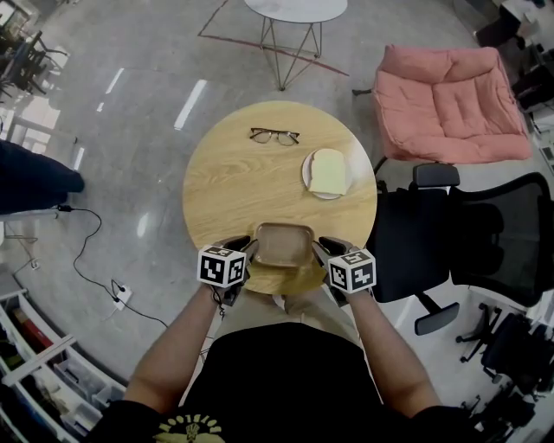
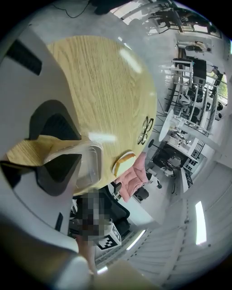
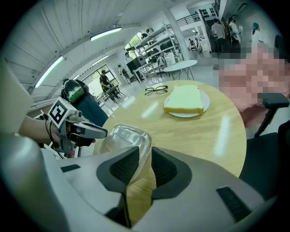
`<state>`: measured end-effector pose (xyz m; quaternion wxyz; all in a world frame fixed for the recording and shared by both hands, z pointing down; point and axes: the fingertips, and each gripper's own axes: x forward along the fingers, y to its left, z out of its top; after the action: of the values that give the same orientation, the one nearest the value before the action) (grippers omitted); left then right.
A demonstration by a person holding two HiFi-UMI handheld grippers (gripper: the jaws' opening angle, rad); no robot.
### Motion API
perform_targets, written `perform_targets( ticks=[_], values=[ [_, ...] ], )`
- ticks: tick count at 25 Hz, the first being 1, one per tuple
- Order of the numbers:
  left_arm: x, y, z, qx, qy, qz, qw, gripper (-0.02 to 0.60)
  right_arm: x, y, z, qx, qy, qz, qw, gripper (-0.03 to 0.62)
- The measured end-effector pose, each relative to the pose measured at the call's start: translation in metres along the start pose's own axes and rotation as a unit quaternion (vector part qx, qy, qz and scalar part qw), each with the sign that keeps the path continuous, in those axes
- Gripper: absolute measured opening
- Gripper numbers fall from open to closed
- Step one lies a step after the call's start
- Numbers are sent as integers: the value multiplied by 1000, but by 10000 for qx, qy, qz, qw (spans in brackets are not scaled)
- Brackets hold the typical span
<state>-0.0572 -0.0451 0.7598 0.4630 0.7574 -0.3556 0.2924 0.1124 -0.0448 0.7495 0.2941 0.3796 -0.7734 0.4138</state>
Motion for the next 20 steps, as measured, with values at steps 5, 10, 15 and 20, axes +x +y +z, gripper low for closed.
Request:
perform_targets(
  ticks=[5,10,15,20],
  values=[
    [3,1,-6,7,97,-27,9999,109,5,0,-8,87,79,-33,9999,101],
    [6,1,-5,6,96,-53,9999,106,10,0,-12,246,142,-33,9996,92],
    [8,-3,-5,64,133,-123,9998,71,11,0,-12,312,171,-108,9993,77],
    [5,-5,-6,25,183,-96,9998,66,5,4,-11,276,228,-148,9992,72]
  ],
)
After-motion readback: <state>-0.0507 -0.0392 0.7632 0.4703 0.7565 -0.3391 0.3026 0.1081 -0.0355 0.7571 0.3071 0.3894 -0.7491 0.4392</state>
